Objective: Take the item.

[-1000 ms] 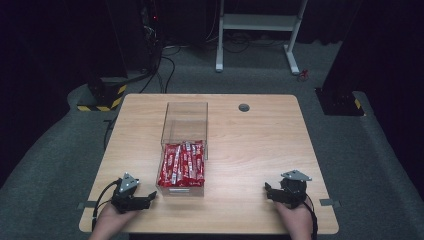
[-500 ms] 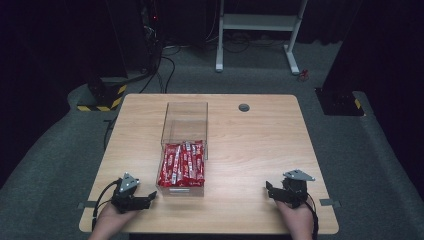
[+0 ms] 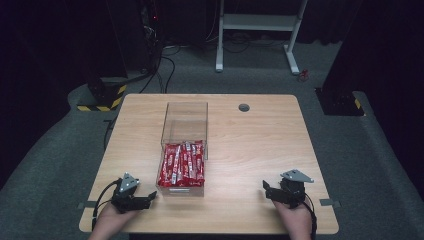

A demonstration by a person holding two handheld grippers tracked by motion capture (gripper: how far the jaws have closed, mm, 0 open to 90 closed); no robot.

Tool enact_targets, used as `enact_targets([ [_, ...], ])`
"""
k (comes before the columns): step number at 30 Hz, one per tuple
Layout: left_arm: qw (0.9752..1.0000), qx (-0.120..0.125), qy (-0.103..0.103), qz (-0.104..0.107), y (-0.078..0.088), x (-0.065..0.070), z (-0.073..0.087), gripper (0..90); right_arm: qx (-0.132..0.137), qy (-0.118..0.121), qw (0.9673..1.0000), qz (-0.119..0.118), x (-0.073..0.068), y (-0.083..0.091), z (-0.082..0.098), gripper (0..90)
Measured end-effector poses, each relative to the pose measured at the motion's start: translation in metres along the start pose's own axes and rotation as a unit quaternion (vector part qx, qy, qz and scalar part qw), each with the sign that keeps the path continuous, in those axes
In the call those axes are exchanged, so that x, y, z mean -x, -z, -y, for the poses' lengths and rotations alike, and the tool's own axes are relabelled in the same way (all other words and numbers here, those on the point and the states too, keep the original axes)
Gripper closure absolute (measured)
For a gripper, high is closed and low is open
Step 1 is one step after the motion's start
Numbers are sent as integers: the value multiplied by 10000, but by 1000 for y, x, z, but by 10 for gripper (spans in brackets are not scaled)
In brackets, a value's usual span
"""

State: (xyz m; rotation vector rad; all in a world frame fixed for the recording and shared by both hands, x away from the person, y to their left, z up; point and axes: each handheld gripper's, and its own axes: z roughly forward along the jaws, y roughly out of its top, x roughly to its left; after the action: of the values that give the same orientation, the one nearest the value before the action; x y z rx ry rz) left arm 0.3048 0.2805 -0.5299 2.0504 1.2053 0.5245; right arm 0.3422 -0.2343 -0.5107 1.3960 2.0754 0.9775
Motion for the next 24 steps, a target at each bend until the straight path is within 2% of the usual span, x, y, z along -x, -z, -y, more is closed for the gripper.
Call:
enact_targets([
  [16,10000,0,-2,-2,0,0,0,133,45,124,9996,-254,-15,-2,-2,144],
  [24,10000,-8,-11,2,0,0,0,133,62,174,9987,-483,-30,-5,-8,144],
])
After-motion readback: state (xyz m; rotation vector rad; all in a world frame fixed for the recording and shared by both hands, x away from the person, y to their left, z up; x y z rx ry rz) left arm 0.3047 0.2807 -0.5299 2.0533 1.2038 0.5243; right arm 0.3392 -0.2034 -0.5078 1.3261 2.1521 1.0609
